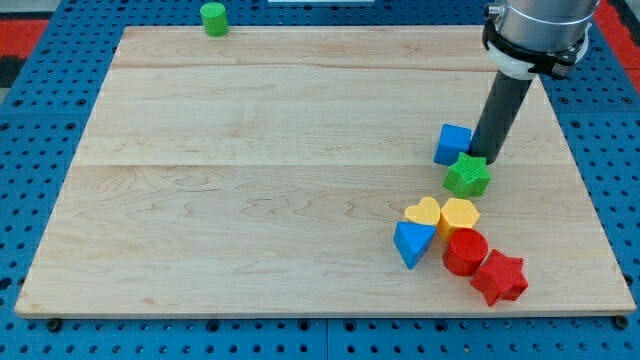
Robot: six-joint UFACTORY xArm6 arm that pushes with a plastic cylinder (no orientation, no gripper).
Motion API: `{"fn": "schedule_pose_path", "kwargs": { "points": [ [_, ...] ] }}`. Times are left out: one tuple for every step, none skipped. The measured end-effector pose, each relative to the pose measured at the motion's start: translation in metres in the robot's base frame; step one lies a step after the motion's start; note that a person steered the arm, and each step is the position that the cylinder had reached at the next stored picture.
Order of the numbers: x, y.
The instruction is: Move the blue cube towards top left of yellow heart
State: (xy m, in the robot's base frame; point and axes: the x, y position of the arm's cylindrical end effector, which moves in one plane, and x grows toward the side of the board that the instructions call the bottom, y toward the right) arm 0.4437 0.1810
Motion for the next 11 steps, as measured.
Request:
{"fn": "schedule_pose_path", "kwargs": {
  "points": [
    [0.022, -0.009],
    [0.029, -0.039],
    [0.016, -0.04],
    [-0.015, -0.006],
    [-0.036, 0.023],
    [-0.06, 0.035],
    [-0.054, -0.013],
    [-0.041, -0.059],
    [-0.045, -0.087],
    [-0.046, -0.118],
    [-0.04, -0.142]
  ]
}}
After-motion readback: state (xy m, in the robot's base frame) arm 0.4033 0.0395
